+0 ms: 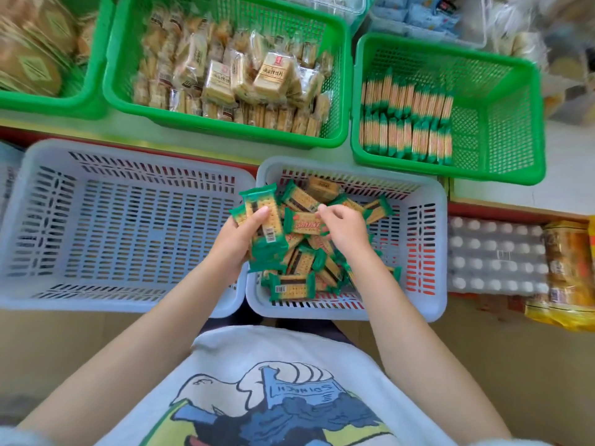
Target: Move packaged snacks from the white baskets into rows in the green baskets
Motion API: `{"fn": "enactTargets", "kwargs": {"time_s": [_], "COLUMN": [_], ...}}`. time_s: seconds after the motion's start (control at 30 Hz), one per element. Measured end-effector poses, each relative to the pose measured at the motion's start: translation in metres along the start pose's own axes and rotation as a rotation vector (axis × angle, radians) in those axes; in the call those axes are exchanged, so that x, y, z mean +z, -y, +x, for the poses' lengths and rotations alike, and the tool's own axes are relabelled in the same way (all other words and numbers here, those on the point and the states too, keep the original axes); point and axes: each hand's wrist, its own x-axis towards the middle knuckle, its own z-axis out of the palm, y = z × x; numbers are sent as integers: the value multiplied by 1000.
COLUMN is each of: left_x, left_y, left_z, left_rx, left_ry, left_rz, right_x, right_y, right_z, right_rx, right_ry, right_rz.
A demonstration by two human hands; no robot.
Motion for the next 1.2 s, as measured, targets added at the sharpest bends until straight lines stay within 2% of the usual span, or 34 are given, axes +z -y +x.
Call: {"fn": "enactTargets", "kwargs": {"time_s": [0.33,0.5,0.63,0.73,0.9,0.97,1.07,1.2], "left_x": [-24,-25,-28,-28,-20,-10,10,46], "left_y": [22,22,23,21,3,-8,-26,-53], "left_z": [2,6,6,4,0,-1,-1,-3], "left_rx": [-44,-56,-55,-69,-27,-13,7,-7], "left_ry": [-83,-78,-59,-45,36,80,146,236], "left_rz": [64,55,62,54,35,13,2,-3], "right_x": [55,57,54,40,13,3,-14,-45], "right_y": [-26,-22,-23,-11,5,12,20,27], "right_z": [62,64,50,31,-2,-14,-23,-30], "right_rx": [-92,-35,-57,6,51,28,-14,-68], "right_ry": [96,87,157,200,218,214,242,342], "right_rz": [-645,-728,-615,-466,75,221,357,411]}}
